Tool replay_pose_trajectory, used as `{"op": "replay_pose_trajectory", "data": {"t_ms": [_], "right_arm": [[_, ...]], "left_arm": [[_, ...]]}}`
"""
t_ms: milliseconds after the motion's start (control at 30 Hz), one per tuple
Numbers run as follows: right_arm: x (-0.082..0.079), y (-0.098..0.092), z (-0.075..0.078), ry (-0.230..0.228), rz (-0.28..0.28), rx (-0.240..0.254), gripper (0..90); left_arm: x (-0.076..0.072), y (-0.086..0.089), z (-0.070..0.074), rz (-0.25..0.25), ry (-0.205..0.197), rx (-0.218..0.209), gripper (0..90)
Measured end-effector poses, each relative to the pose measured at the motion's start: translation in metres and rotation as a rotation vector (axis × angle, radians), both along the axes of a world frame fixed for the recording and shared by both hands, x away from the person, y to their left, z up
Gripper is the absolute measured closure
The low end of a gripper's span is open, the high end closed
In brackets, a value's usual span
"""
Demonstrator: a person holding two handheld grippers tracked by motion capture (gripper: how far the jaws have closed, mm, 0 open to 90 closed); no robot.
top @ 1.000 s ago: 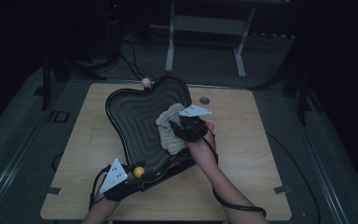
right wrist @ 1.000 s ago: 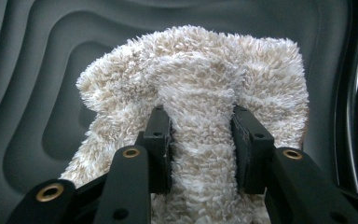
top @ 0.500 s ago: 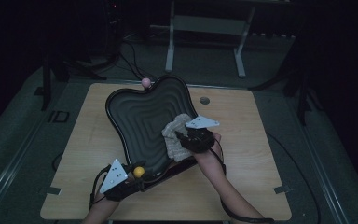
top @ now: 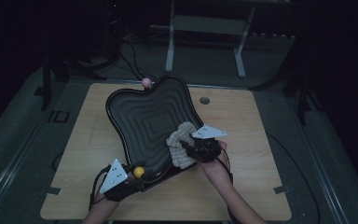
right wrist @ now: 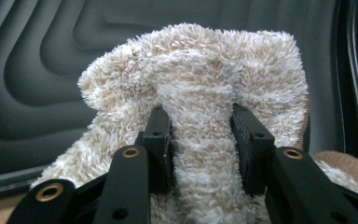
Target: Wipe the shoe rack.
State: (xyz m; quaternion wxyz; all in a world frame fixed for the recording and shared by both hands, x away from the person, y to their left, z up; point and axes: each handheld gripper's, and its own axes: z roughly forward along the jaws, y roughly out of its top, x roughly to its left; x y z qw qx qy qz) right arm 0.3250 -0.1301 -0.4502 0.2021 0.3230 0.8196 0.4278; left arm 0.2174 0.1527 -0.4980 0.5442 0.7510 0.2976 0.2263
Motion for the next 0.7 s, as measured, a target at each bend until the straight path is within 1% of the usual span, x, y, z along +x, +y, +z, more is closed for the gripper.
{"op": "replay_pose_trajectory", "data": {"t_ms": [33, 67, 200, 333, 467, 500, 567, 633, 700], "right_arm": [[0.000, 0.000, 0.000, 0.000, 0.000, 0.000, 62.7], [-0.001, -0.002, 0.000, -0.007, 0.016, -0.010, 62.6], [-0.001, -0.001, 0.000, 0.001, 0.011, -0.004, 62.0], [0.001, -0.001, 0.001, 0.015, 0.018, 0.014, 60.1], [0.004, -0.001, 0.005, 0.024, 0.019, 0.035, 61.0], [0.006, 0.000, 0.007, 0.026, 0.015, 0.035, 61.2], [0.009, 0.004, 0.014, 0.026, 0.008, 0.051, 61.4], [0.012, 0.009, 0.022, 0.015, 0.020, 0.066, 61.4], [0.017, 0.015, 0.032, -0.002, 0.015, 0.077, 61.8]], "left_arm": [[0.000, 0.000, 0.000, 0.000, 0.000, 0.000, 59.4], [0.000, 0.000, 0.000, 0.000, -0.001, -0.002, 59.4], [0.000, 0.000, 0.000, 0.002, 0.001, -0.003, 59.4], [0.000, 0.000, 0.000, 0.002, 0.001, -0.003, 59.4], [0.001, 0.000, 0.000, -0.001, 0.001, -0.004, 59.4], [0.001, 0.000, 0.000, -0.001, 0.002, -0.004, 59.4], [0.001, 0.000, 0.000, -0.001, 0.001, -0.006, 59.4], [0.001, 0.000, 0.000, -0.002, 0.001, -0.006, 59.4], [0.000, 0.000, 0.000, -0.001, 0.002, -0.005, 59.4]]}}
